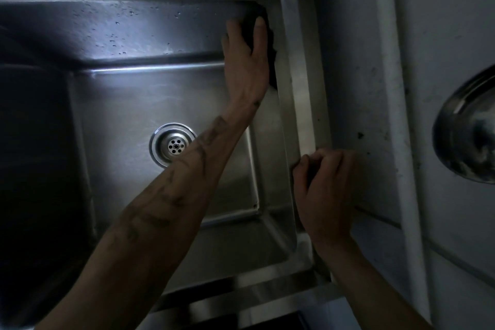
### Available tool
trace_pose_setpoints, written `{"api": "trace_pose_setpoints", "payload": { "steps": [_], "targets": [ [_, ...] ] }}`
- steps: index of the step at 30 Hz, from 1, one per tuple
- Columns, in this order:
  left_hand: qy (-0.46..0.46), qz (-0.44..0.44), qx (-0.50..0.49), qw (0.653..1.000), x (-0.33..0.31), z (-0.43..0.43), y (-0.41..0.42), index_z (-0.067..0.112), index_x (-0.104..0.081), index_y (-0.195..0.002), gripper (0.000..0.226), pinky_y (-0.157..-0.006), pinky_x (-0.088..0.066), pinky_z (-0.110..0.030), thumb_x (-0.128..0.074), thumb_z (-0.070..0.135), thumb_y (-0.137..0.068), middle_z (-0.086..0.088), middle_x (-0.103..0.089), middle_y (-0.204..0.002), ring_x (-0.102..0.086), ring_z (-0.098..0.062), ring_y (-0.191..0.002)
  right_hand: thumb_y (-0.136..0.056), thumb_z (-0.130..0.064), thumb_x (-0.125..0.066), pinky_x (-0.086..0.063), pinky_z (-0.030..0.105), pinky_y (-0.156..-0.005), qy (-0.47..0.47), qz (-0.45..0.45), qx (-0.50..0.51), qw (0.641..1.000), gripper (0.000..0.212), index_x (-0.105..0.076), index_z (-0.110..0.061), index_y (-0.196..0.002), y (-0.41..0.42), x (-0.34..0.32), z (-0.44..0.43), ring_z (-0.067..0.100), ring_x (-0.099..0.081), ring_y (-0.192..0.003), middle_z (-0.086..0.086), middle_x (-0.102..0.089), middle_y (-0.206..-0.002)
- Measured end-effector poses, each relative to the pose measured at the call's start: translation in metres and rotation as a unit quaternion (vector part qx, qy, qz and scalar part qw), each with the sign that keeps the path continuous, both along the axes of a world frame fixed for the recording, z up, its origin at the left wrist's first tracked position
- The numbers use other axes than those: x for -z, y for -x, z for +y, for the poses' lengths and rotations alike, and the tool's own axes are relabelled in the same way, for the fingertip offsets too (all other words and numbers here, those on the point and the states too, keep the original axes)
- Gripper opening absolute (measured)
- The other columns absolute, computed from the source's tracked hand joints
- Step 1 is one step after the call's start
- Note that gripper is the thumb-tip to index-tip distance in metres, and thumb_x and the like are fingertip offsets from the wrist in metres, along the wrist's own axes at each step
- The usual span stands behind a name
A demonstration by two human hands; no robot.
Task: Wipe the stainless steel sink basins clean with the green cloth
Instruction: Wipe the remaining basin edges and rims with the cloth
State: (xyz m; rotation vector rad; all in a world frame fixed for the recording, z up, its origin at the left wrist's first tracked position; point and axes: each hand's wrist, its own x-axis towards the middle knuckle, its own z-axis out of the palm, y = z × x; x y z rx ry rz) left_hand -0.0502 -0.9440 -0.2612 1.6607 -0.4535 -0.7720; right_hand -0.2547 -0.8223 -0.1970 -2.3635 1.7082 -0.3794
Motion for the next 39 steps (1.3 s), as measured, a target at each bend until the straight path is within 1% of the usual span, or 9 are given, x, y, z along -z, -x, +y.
{"api": "trace_pose_setpoints", "payload": {
  "steps": [5, 11, 18, 22, 25, 30, 33, 36, 39],
  "targets": [
    [-0.073, 0.013, -0.040, 0.996, 0.023, -0.015, -0.005, -0.002, -0.049, -0.139, 0.040, -0.098, -0.051, -0.043, -0.052, 0.027, -0.110, -0.023, -0.057, -0.134, -0.057, -0.036, -0.121, -0.097, -0.018, -0.064, -0.040, 0.029, -0.071, -0.004, 0.002, 0.005, 1.000, 0.017, -0.049, -0.012, -0.097, 0.000, -0.001, 0.000, 0.019, -0.046, -0.086, 0.011, -0.049, -0.102],
    [-0.166, 0.062, 0.035, 0.983, 0.071, -0.009, -0.011, -0.003, -0.041, -0.148, 0.050, -0.112, -0.044, -0.046, -0.050, 0.029, -0.111, -0.029, -0.051, -0.143, -0.053, -0.040, -0.132, -0.095, -0.014, -0.065, -0.023, 0.022, -0.074, 0.035, 0.011, 0.000, 0.999, 0.016, -0.051, -0.008, -0.092, -0.003, -0.007, -0.001, 0.018, -0.040, -0.084, 0.015, -0.050, -0.096],
    [-0.240, 0.058, 0.140, 0.959, 0.085, 0.074, 0.034, -0.002, -0.051, -0.134, 0.042, -0.098, -0.051, -0.049, -0.051, 0.032, -0.111, -0.029, -0.061, -0.127, -0.061, -0.043, -0.118, -0.099, -0.023, -0.055, -0.047, 0.042, -0.069, -0.004, -0.003, -0.004, 1.000, 0.014, -0.047, -0.012, -0.096, 0.000, 0.000, -0.001, 0.024, -0.048, -0.085, 0.013, -0.048, -0.102],
    [-0.266, 0.112, 0.193, 0.938, 0.069, 0.154, 0.091, 0.000, -0.042, -0.150, 0.049, -0.116, -0.038, -0.041, -0.047, 0.031, -0.112, -0.024, -0.049, -0.146, -0.050, -0.036, -0.136, -0.099, -0.023, -0.054, -0.047, 0.049, -0.070, -0.003, -0.004, -0.009, 1.000, 0.015, -0.048, -0.010, -0.097, 0.000, -0.001, -0.001, 0.030, -0.050, -0.087, 0.015, -0.048, -0.102],
    [-0.282, 0.129, 0.224, 0.924, 0.055, 0.189, 0.112, -0.005, -0.041, -0.147, 0.045, -0.110, -0.029, -0.027, -0.047, 0.022, -0.112, -0.026, -0.044, -0.147, -0.046, -0.036, -0.139, -0.098, -0.021, -0.056, -0.046, 0.051, -0.072, 0.018, 0.007, -0.007, 1.000, 0.015, -0.049, -0.008, -0.096, -0.001, -0.002, 0.000, 0.034, -0.051, -0.087, 0.017, -0.049, -0.100],
    [-0.329, 0.144, 0.297, 0.885, 0.026, 0.203, 0.115, -0.001, -0.027, -0.158, 0.055, -0.120, -0.029, -0.041, -0.040, 0.029, -0.114, -0.026, -0.031, -0.162, -0.034, -0.038, -0.150, -0.096, -0.018, -0.059, -0.041, 0.042, -0.072, 0.035, 0.008, -0.008, 0.999, 0.015, -0.051, -0.006, -0.094, -0.004, -0.004, 0.000, 0.033, -0.050, -0.086, 0.017, -0.050, -0.099],
    [-0.297, 0.145, 0.312, 0.891, -0.007, 0.206, 0.117, -0.005, -0.038, -0.149, 0.046, -0.114, -0.036, -0.042, -0.039, 0.027, -0.115, -0.027, -0.042, -0.150, -0.044, -0.037, -0.139, -0.096, -0.017, -0.060, -0.036, 0.037, -0.073, 0.040, 0.014, -0.007, 0.999, 0.014, -0.051, -0.006, -0.094, -0.004, -0.004, 0.000, 0.032, -0.050, -0.086, 0.018, -0.051, -0.098],
    [-0.261, 0.154, 0.277, 0.912, -0.037, 0.214, 0.124, 0.000, -0.049, -0.129, 0.032, -0.096, -0.041, -0.033, -0.044, 0.027, -0.113, -0.018, -0.050, -0.129, -0.052, -0.022, -0.111, -0.096, -0.015, -0.061, -0.039, 0.039, -0.073, 0.039, 0.014, -0.008, 0.999, 0.014, -0.052, -0.005, -0.095, -0.003, -0.004, 0.000, 0.032, -0.050, -0.086, 0.018, -0.051, -0.099],
    [-0.234, 0.156, 0.217, 0.935, -0.057, 0.211, 0.127, 0.006, -0.050, -0.120, 0.025, -0.079, -0.034, -0.022, -0.048, 0.030, -0.112, -0.010, -0.052, -0.119, -0.049, -0.013, -0.093, -0.096, -0.015, -0.062, -0.037, 0.037, -0.073, 0.034, 0.009, -0.006, 0.999, 0.014, -0.052, -0.005, -0.095, -0.003, -0.004, 0.000, 0.030, -0.049, -0.087, 0.017, -0.051, -0.099]
  ]
}}
